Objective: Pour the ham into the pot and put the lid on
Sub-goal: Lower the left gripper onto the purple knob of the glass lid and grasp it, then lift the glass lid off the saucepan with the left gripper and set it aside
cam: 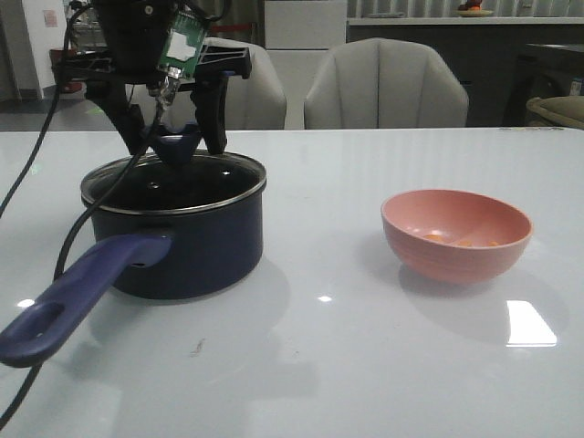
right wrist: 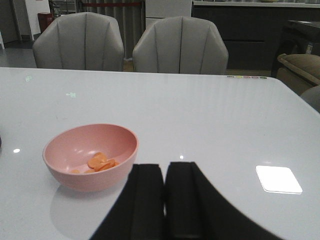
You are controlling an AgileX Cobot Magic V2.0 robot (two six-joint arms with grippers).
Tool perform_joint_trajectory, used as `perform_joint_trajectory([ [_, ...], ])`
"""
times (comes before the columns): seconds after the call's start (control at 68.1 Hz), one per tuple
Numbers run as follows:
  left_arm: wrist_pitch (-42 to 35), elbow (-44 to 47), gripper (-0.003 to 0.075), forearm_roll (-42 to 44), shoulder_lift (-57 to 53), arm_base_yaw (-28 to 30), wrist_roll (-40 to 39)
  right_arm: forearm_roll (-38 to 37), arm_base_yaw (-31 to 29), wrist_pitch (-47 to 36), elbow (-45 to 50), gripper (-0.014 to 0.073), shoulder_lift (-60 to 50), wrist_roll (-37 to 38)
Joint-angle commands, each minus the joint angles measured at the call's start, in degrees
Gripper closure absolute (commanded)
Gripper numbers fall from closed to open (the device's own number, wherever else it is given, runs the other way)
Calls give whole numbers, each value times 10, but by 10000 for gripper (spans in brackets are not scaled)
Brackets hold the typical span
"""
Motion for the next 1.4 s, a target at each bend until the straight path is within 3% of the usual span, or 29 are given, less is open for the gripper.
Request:
perform_joint_trajectory([
  [0.0,-17,-18,422,2,-30,-2,-7,-7,-3,-50,-3,439,-11,-4],
  [0.367,-2,-35,423,12,-61,-2,-5,-7,-3,-50,-3,439,-11,-4],
  [0.602,15,-35,423,77,-99,-2,1,-7,-3,-50,-3,439,-11,-4],
  [0.837,74,-35,423,84,-120,21,91,-7,-3,-50,-3,439,-11,-4],
  [1.116,85,0,423,63,-149,126,136,-7,-3,-50,-3,439,-11,-4],
  [1.381,19,117,423,-88,-185,288,281,-7,-3,-50,-3,439,-11,-4],
])
